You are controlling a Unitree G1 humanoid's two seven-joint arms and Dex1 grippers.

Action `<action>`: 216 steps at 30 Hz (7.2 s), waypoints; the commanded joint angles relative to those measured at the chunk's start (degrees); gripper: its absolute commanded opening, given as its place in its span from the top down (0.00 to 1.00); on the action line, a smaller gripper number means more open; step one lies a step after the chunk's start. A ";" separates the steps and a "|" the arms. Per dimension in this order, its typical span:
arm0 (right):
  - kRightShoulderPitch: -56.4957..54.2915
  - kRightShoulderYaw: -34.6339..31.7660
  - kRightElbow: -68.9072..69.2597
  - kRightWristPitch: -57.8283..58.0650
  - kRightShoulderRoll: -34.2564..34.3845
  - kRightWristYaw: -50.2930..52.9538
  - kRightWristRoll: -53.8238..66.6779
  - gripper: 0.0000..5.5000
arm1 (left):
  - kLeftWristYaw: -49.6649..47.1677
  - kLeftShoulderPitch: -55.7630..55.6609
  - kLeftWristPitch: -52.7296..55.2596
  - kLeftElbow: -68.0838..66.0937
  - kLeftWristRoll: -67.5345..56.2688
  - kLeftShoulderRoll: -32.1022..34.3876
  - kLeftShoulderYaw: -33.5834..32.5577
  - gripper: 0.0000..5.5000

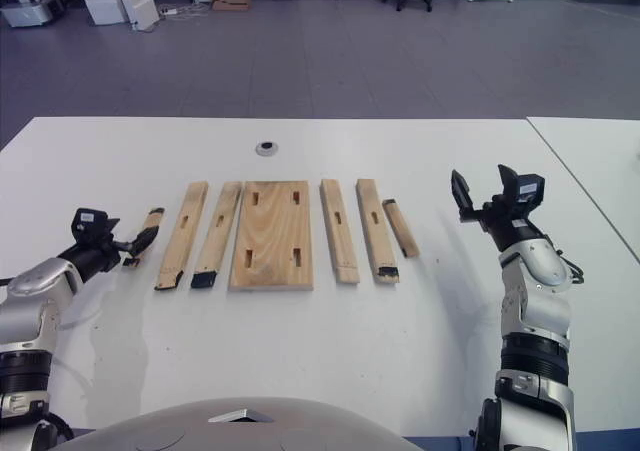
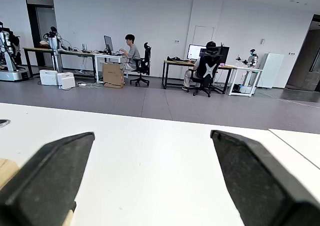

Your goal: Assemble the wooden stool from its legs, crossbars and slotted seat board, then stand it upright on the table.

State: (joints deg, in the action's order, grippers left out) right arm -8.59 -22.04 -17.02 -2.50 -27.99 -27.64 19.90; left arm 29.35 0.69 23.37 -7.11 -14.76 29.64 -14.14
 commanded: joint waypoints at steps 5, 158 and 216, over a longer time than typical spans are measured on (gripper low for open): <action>-1.07 1.06 -1.45 -0.14 0.24 0.61 -0.97 0.21 | -1.05 4.29 -2.76 -3.16 3.90 0.53 1.81 0.38; -3.96 23.91 44.36 41.32 3.74 -8.15 2.91 0.62 | -33.48 -26.67 26.50 19.91 -42.93 -41.19 0.45 0.36; 9.22 21.97 41.51 42.47 2.80 -5.42 0.52 0.44 | -36.93 14.09 12.61 50.26 -9.70 -16.14 21.33 0.82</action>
State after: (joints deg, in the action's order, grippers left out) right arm 0.40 3.82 23.01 38.89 -23.99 -34.18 19.30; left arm -8.53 12.88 32.02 48.24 -27.76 11.41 4.51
